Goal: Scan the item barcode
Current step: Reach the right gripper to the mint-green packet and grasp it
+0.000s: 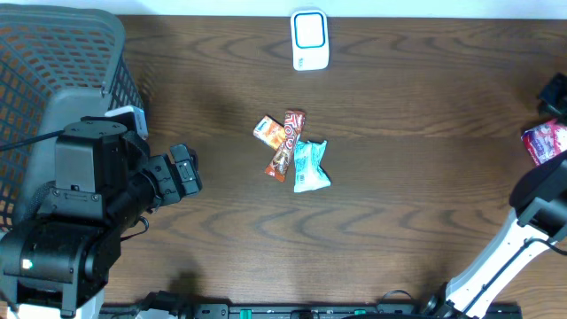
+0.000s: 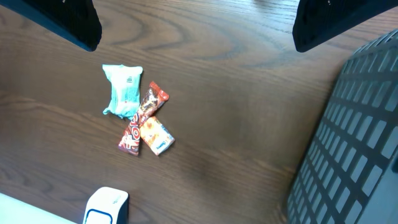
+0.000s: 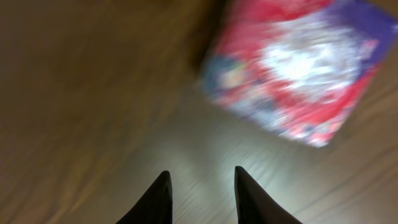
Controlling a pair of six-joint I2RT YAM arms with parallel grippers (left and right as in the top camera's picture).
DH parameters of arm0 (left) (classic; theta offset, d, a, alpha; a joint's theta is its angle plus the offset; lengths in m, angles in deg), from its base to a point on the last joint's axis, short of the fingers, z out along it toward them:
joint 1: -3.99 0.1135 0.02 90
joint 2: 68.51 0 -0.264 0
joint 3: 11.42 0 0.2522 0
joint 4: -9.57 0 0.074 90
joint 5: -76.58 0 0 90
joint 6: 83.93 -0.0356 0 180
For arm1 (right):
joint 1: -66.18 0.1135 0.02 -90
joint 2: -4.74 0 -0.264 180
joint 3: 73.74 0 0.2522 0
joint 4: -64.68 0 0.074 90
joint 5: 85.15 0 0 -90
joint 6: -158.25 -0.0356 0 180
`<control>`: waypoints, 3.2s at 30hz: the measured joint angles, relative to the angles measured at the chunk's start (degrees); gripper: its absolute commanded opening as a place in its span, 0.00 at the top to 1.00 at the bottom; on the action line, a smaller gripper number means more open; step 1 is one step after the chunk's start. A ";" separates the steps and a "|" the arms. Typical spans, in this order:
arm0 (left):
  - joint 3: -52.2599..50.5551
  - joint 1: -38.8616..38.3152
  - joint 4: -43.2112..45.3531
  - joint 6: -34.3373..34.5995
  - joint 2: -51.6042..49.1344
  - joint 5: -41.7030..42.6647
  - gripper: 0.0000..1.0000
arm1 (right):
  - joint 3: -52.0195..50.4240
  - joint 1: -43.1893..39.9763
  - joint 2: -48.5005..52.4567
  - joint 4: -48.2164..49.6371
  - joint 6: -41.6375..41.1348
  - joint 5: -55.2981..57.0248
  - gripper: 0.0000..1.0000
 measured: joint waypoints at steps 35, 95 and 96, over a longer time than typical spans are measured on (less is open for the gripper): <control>0.00 0.00 0.00 0.00 0.00 0.00 0.02 | -28.35 40.39 -0.39 8.24 15.17 -44.02 0.26; 0.00 0.00 -0.02 0.00 0.00 0.00 0.02 | -35.36 58.99 -0.81 4.66 -27.23 28.85 0.23; 0.00 0.00 -0.02 0.00 0.00 0.00 0.02 | -35.06 59.84 -0.81 4.48 -26.93 28.13 0.22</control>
